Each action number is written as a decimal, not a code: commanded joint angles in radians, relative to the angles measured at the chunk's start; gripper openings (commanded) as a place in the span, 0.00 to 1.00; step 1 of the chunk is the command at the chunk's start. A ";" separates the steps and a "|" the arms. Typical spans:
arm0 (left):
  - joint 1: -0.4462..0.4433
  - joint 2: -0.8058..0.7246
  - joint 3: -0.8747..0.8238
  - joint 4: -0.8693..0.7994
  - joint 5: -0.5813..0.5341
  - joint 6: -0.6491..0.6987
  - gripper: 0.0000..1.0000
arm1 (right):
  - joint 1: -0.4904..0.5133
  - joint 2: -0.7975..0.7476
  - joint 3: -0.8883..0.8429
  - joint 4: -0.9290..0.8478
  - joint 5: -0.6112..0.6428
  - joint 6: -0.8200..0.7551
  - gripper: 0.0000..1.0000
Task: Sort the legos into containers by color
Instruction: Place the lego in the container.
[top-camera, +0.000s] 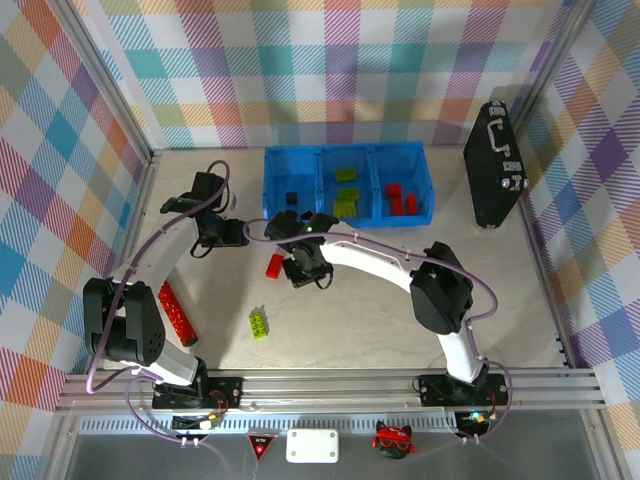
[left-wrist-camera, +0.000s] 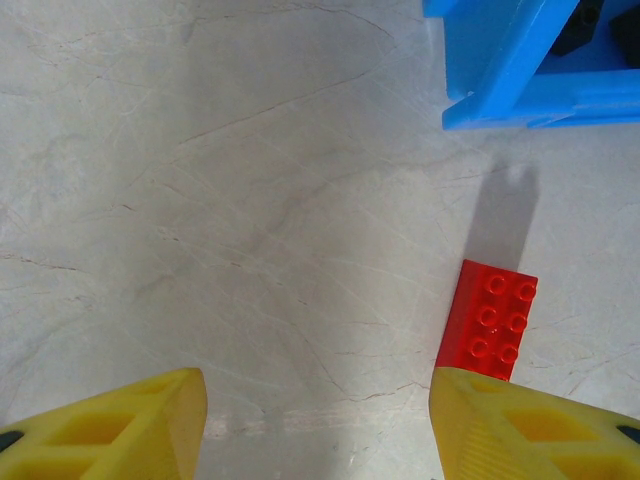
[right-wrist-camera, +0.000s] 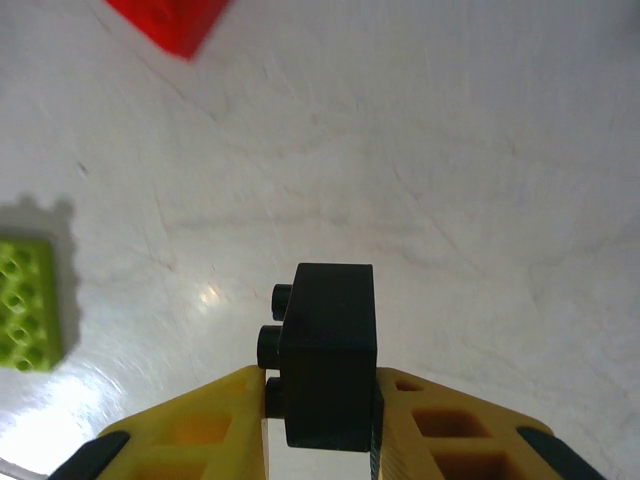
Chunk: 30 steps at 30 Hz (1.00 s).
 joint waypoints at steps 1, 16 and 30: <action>0.016 -0.004 0.005 -0.017 0.008 0.014 0.61 | -0.030 0.038 0.121 -0.060 0.043 -0.056 0.29; 0.016 -0.016 0.002 -0.010 0.028 0.009 0.60 | -0.178 0.289 0.610 -0.162 0.127 -0.082 0.29; 0.016 -0.019 -0.002 -0.003 0.041 0.004 0.60 | -0.216 0.399 0.673 0.002 0.162 -0.121 0.29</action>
